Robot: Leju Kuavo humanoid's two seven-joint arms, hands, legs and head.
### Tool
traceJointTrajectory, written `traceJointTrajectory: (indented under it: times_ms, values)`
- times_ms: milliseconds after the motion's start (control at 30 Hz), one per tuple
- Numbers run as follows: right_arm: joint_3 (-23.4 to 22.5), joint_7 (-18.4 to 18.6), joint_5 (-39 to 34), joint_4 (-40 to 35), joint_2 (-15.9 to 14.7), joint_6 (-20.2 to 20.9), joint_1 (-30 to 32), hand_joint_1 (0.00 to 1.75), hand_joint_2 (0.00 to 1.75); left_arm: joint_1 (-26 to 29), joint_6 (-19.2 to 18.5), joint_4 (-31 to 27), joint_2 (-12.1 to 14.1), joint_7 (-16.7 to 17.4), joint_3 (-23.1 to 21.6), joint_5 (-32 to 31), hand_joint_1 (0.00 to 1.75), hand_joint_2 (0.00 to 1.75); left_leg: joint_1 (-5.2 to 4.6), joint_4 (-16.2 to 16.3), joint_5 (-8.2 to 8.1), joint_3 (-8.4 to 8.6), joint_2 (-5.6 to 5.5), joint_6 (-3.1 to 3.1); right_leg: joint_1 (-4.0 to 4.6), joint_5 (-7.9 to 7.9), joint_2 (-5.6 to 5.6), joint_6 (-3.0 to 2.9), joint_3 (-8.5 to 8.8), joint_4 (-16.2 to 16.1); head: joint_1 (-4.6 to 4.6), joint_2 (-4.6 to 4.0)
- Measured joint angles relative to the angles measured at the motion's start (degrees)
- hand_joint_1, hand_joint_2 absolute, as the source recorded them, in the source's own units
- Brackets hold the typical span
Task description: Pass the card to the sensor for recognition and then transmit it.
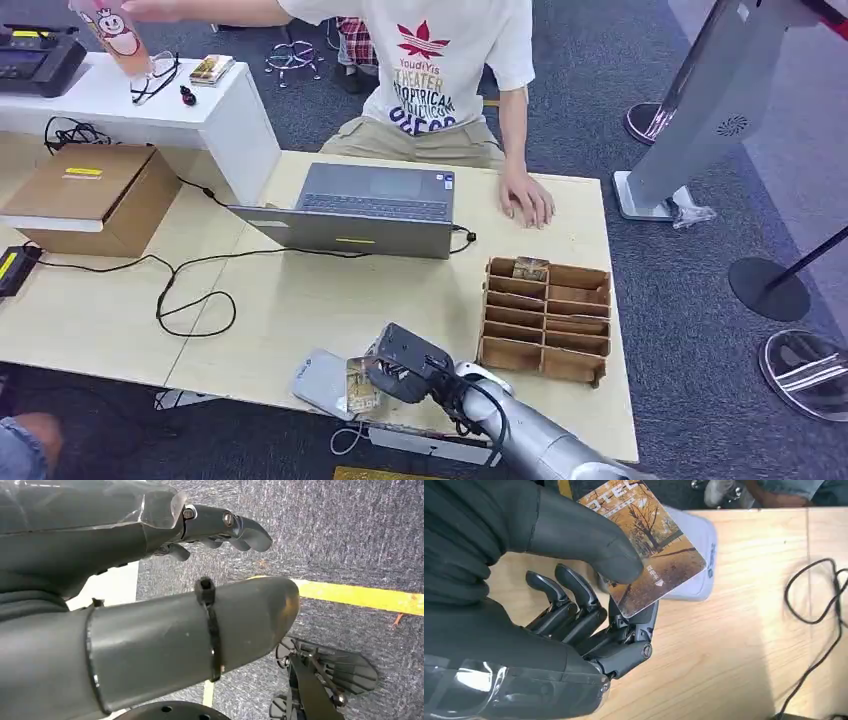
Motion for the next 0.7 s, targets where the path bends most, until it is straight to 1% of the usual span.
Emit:
traceJointTrajectory:
  times_ms: [467,700]
  values:
    - [-1.2,2.0,-0.2,4.5,0.0,-1.0,-1.5,1.75,1.75,-0.1,0.2,0.0,-0.3,0.0,-0.2,-0.3,0.0,0.0,0.0,0.0,0.0,0.0,0.0,0.0,0.0,0.0,0.0,0.0,0.0,0.0,0.02,0.0]
    - [-1.2,3.1,2.8,5.1,1.0,-1.6,-1.4,1.75,1.75,-0.3,0.7,0.0,-0.6,0.3,-0.2,-0.3,0.0,0.0,0.01,0.0,0.0,0.0,0.0,0.0,0.0,0.0,0.01,0.0,-0.01,0.0,0.02,0.0]
